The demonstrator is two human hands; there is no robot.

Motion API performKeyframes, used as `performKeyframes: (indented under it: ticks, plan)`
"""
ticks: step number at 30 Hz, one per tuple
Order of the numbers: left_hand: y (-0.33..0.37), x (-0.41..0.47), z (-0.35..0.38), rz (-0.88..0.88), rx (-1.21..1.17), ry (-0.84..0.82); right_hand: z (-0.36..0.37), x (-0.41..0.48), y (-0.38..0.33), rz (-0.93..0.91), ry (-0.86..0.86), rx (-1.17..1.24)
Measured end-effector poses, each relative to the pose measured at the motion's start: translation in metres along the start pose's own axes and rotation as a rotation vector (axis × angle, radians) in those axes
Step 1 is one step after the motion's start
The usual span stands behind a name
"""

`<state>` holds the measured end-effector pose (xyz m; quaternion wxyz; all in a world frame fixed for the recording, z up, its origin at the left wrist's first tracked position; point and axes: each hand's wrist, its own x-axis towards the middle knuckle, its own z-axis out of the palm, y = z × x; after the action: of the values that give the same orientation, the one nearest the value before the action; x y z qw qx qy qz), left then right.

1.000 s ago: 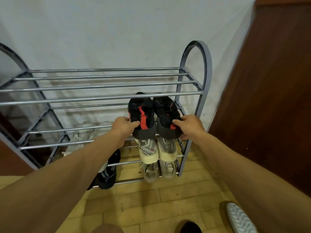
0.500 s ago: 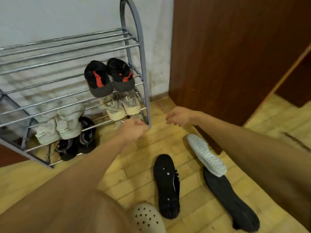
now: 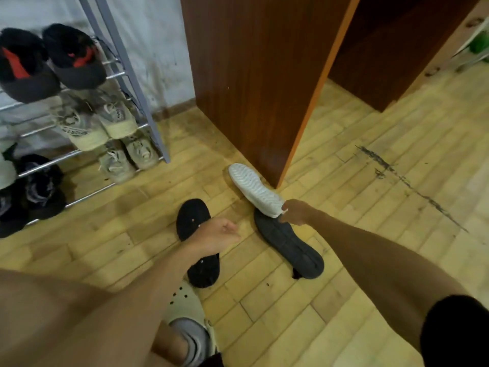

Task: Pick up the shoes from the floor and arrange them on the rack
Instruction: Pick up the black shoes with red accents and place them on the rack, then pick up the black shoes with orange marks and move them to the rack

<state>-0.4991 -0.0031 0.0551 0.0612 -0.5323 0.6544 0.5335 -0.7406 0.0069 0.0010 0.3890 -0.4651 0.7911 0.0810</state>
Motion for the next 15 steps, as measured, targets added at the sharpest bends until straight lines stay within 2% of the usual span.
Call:
performKeyframes:
  ticks: [5, 8, 15]
  plan:
    - [0.009, -0.007, 0.013, 0.095, 0.070, -0.039, 0.058, 0.013, 0.069, 0.199, 0.021, 0.005]
    - [0.011, -0.009, 0.014, 0.089, 0.100, -0.095, 0.076, 0.015, 0.095, 0.292, -0.017, 0.033]
    - [0.013, -0.002, 0.017, 0.044, 0.128, -0.079, 0.111, 0.006, 0.076, 0.269, -0.037, 0.099]
